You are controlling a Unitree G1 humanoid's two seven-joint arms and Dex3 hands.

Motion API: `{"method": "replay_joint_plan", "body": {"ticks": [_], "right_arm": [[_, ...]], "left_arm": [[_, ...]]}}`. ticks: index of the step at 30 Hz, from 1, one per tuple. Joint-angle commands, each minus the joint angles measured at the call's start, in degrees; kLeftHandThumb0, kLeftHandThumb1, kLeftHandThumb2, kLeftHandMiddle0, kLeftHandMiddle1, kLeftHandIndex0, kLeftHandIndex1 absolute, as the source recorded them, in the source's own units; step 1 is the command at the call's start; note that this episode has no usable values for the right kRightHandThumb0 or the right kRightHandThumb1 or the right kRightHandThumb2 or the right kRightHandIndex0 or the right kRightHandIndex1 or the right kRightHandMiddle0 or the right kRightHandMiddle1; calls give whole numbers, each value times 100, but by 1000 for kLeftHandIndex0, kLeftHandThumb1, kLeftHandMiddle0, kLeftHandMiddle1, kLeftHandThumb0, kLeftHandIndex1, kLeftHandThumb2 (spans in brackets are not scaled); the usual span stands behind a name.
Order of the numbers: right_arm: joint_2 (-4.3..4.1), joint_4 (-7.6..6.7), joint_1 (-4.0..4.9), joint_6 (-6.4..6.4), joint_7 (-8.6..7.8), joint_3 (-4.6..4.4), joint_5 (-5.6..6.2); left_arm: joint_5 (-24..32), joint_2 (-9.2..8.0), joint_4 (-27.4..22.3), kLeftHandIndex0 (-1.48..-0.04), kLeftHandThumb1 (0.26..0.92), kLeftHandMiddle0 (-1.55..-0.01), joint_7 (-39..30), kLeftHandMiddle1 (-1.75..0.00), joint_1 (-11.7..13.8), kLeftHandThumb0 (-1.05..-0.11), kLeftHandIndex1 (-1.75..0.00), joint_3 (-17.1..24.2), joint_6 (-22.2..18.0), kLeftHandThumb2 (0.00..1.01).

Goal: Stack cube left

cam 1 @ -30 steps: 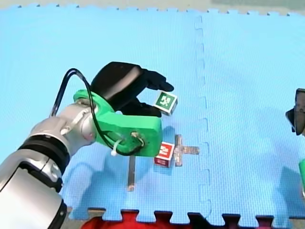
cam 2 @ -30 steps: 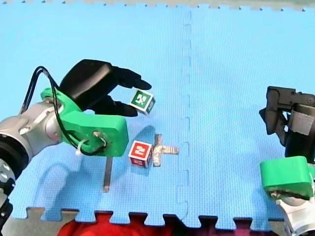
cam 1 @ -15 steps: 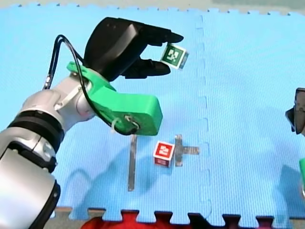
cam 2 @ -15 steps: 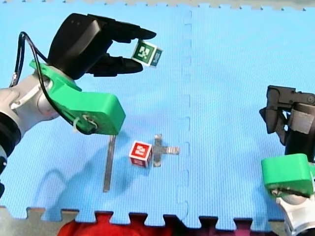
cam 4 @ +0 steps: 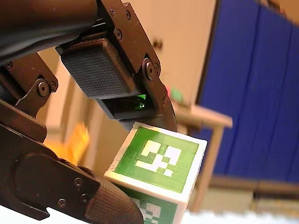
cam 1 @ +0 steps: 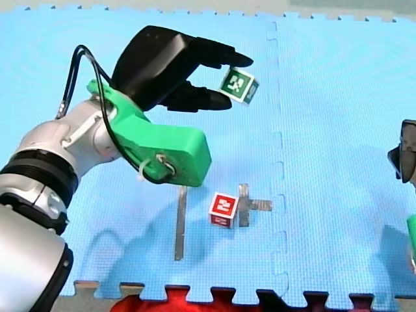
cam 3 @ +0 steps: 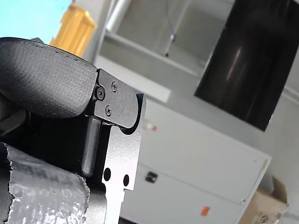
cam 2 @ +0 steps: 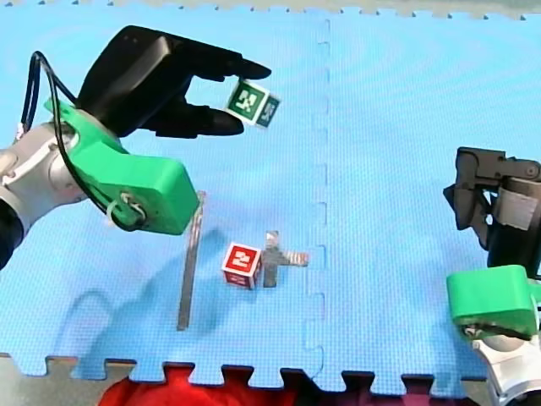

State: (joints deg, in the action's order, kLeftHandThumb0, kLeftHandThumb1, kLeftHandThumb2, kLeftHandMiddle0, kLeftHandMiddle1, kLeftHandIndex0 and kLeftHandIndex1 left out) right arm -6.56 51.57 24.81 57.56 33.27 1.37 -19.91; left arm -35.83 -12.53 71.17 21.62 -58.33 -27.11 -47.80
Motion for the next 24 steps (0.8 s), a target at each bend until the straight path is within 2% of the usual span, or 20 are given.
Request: {"method": "replay_joint_plan", "body": {"ticks": [1, 7, 13, 24], "right_arm": [[-46, 4, -33, -30, 26, 54, 43], [-48, 9, -36, -29, 12, 53, 54], [-44, 10, -32, -35, -7, 49, 59], [-46, -2, -45, -26, -6, 55, 52]], "left_arm": [[957, -263, 119, -1281, 821, -916, -2310, -1746, 67, -441, -13, 518, 0, 0], [1210, -263, 60, -1282, 816, -917, -2906, -1746, 170, -443, -11, 647, 150, 0], [1394, -261, 18, -1281, 819, -916, -3765, -1746, 96, -451, -9, 737, 615, 2], [1676, -323, -245, -1274, 821, -910, -4499, -1746, 202, -458, -3, 908, 755, 1]]}}
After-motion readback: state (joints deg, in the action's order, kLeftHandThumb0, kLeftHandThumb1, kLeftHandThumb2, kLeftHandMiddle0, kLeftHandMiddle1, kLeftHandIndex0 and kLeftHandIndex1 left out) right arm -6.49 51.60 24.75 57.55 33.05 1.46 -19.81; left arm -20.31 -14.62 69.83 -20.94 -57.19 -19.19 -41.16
